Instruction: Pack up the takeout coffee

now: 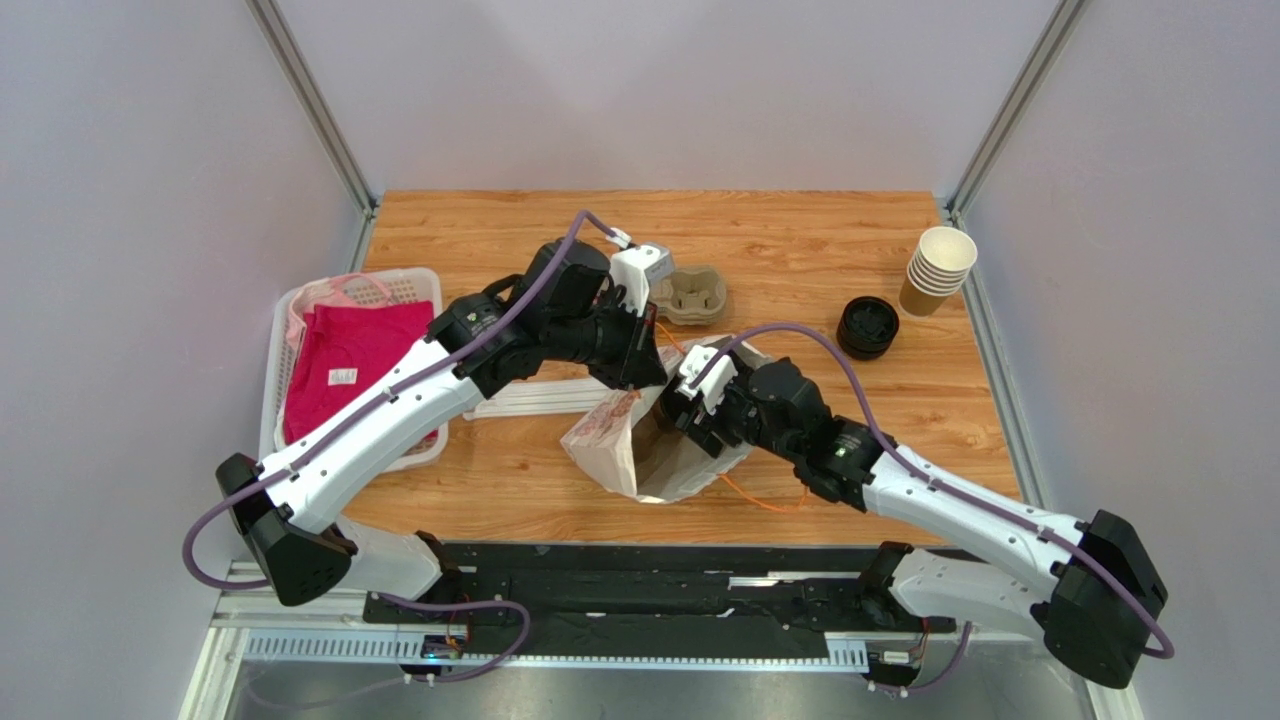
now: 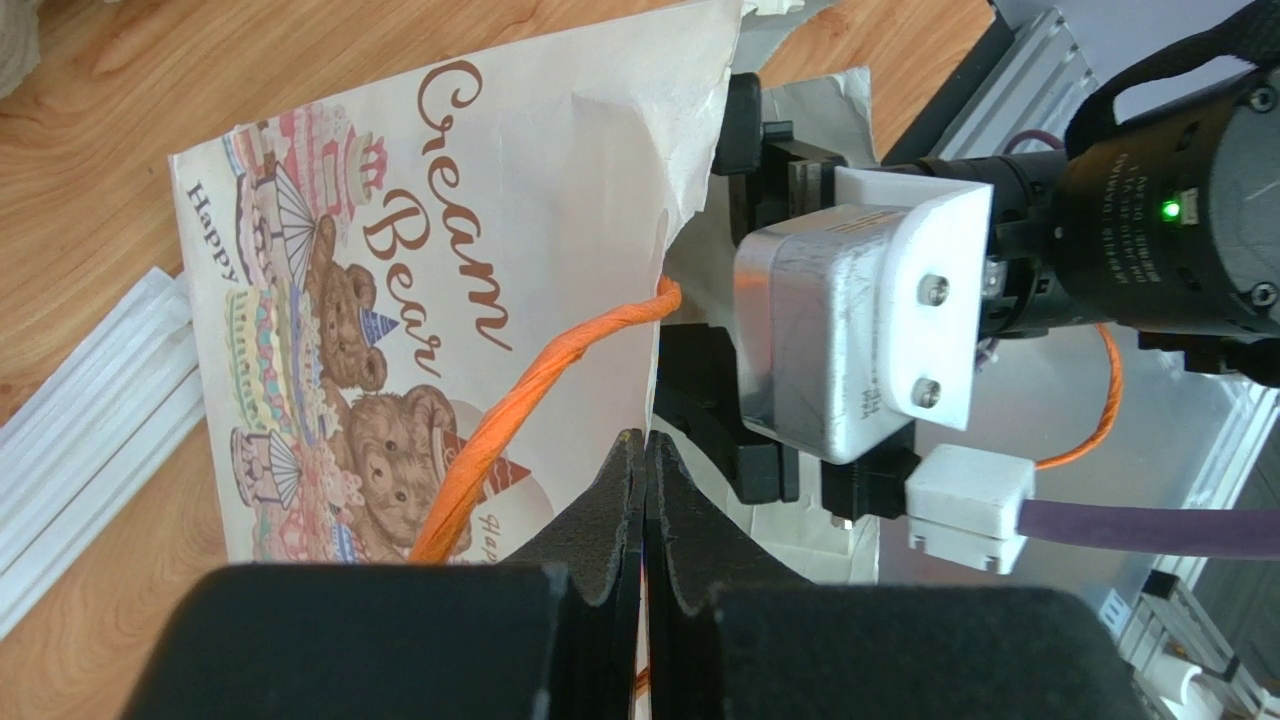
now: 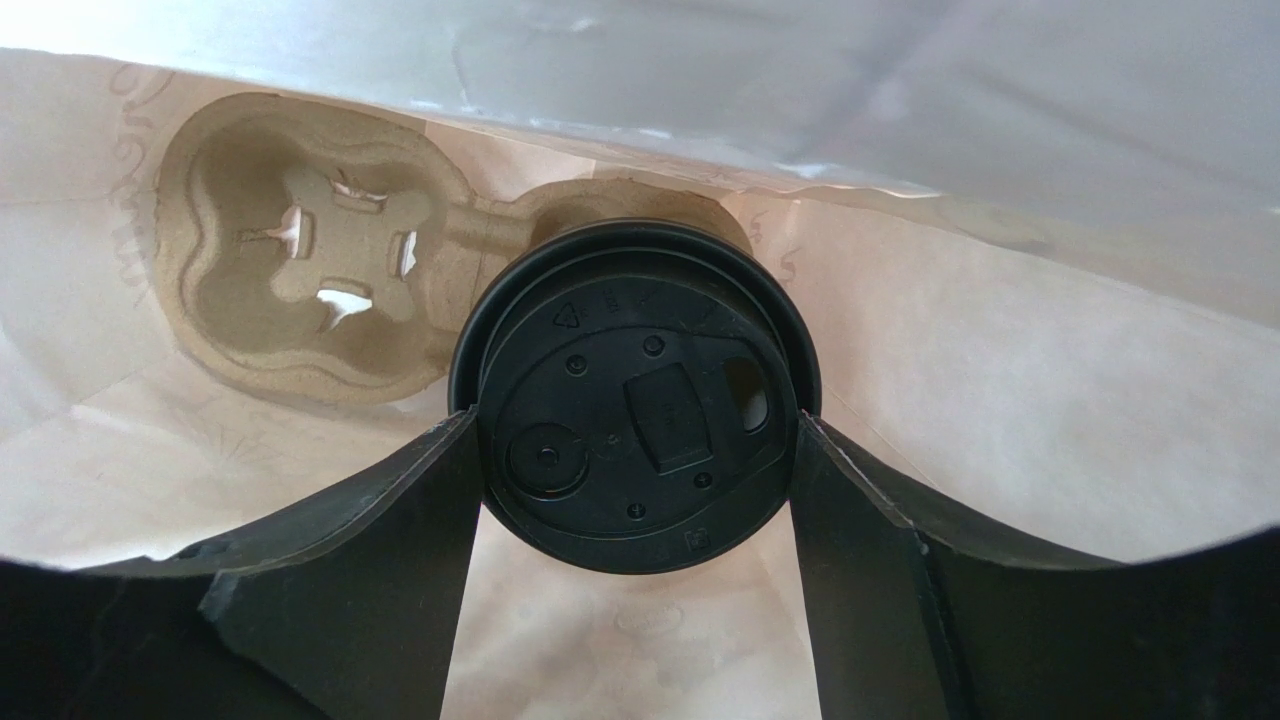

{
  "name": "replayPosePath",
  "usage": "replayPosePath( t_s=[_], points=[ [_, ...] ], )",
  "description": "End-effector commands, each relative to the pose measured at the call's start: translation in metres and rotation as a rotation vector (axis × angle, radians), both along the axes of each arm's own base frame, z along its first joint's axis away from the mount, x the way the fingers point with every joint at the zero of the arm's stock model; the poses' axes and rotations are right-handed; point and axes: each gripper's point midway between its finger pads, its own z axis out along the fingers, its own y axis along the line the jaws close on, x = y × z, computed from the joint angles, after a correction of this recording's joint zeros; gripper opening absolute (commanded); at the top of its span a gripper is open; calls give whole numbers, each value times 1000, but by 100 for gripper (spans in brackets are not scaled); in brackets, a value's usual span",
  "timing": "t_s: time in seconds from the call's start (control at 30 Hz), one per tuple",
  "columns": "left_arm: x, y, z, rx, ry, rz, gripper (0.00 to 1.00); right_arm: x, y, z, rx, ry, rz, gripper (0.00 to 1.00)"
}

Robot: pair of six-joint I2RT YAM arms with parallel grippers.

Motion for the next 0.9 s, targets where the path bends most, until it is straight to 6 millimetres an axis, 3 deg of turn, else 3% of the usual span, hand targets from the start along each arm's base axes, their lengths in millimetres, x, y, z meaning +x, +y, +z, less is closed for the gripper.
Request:
replayPosePath(
  t_s=[0.0, 0.87],
  points=[
    [0, 0, -1, -11, 4, -12, 0, 9, 10, 12, 77, -46, -13, 18],
    [10, 7, -11, -5, 49, 2, 0, 25, 20, -28, 21, 83, -14, 4]
  ],
)
